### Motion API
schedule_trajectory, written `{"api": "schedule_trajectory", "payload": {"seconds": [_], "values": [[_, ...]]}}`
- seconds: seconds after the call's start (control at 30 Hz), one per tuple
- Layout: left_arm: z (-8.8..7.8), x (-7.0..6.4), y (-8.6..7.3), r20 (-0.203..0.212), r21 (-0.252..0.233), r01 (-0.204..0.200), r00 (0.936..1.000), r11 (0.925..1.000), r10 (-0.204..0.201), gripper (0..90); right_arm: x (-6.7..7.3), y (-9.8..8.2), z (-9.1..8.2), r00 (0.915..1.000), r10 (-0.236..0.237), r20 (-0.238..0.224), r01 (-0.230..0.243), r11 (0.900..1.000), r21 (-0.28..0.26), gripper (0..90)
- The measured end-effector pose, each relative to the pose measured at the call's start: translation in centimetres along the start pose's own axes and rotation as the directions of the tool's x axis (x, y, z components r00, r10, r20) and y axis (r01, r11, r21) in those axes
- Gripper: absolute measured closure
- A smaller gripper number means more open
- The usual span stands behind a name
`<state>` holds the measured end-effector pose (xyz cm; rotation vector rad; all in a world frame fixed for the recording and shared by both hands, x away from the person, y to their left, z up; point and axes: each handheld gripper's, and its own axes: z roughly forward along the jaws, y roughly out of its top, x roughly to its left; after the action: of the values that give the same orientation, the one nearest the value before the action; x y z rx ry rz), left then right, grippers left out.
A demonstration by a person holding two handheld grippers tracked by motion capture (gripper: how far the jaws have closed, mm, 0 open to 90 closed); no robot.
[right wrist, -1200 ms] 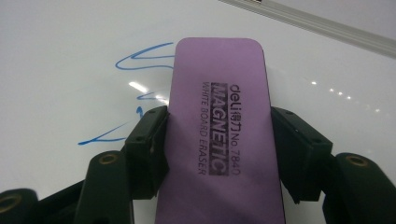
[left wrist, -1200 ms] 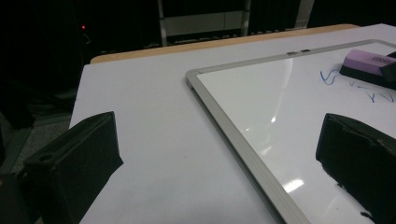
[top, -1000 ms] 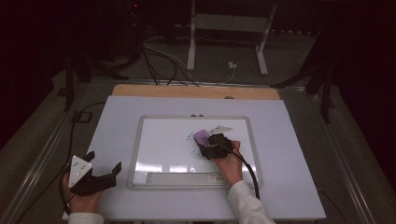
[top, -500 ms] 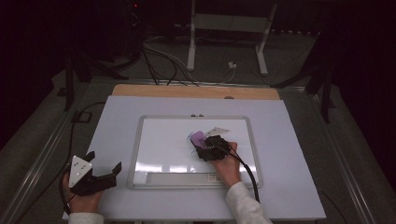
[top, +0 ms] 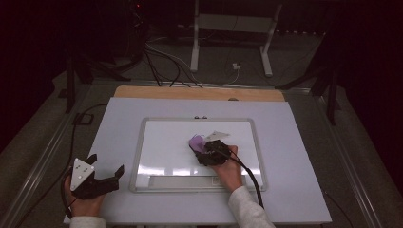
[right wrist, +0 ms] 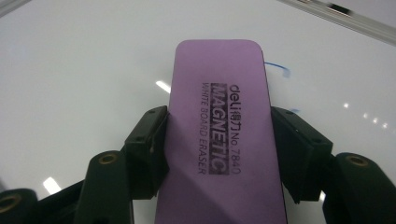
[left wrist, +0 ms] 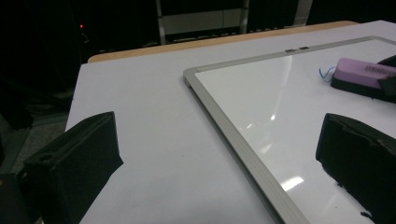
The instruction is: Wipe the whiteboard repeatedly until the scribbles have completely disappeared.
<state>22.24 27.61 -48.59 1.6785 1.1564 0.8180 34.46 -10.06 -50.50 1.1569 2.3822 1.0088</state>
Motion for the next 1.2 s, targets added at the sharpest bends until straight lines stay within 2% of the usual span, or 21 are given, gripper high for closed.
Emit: {"api": "schedule_trajectory", "payload": {"seconds": [0.1,0.23,0.33,0.43,0.53,0.63,0.7,0.87,0.93,1.0,1.13,1.2], "values": [[-0.1,0.1,0.0,-0.002,-0.002,0.003,1.0000,1.0000,-0.003,0.6,0.0,0.1,0.1,1.0000,0.001,0.000,-0.001,1.000,-0.002,40.1],[-0.1,0.1,0.0,-0.002,-0.002,0.006,1.0000,1.0000,-0.006,0.6,-1.0,0.2,0.2,0.9971,0.045,0.061,-0.045,0.999,0.000,40.2],[0.0,0.1,-0.1,-0.001,-0.001,0.005,1.0000,1.0000,-0.005,0.6,-1.0,0.2,0.1,0.9963,0.051,0.069,-0.052,0.999,0.004,40.2],[0.1,0.0,0.0,0.001,0.004,0.000,1.0000,1.0000,0.000,0.6,-0.1,0.2,0.2,0.9993,0.026,0.026,-0.026,1.000,0.002,40.1],[0.0,0.0,0.0,0.001,0.000,0.000,1.0000,1.0000,0.000,0.6,0.6,0.3,0.3,0.9994,0.020,-0.028,-0.020,1.000,-0.003,40.2],[0.0,0.0,0.0,0.001,0.000,0.004,1.0000,1.0000,-0.004,0.6,0.9,0.4,0.4,0.9960,0.036,-0.082,-0.036,0.999,-0.006,40.2],[0.0,0.1,-0.1,0.000,0.002,0.003,1.0000,1.0000,-0.003,0.6,1.0,0.5,0.5,0.9904,0.051,-0.128,-0.052,0.999,-0.006,40.2],[0.0,0.0,0.0,0.000,-0.001,0.003,1.0000,1.0000,-0.003,0.6,1.3,0.5,0.6,0.9858,0.054,-0.159,-0.056,0.998,-0.005,40.2],[0.0,0.1,0.0,0.000,-0.002,0.003,1.0000,1.0000,-0.003,0.6,0.9,0.6,0.6,0.9891,0.054,-0.137,-0.056,0.998,-0.008,40.2],[-0.1,0.1,0.0,-0.001,-0.003,0.005,1.0000,1.0000,-0.005,0.6,0.1,0.6,0.5,0.9915,0.077,-0.105,-0.078,0.997,-0.008,40.2],[0.0,0.1,-0.1,0.000,-0.002,0.007,1.0000,1.0000,-0.007,0.6,-2.1,0.4,0.2,0.9880,0.145,-0.054,-0.146,0.989,-0.013,40.3],[0.0,0.1,-0.1,0.001,0.001,0.005,1.0000,1.0000,-0.005,0.6,-2.5,0.3,0.1,0.9858,0.157,-0.058,-0.158,0.987,-0.012,40.2]]}}
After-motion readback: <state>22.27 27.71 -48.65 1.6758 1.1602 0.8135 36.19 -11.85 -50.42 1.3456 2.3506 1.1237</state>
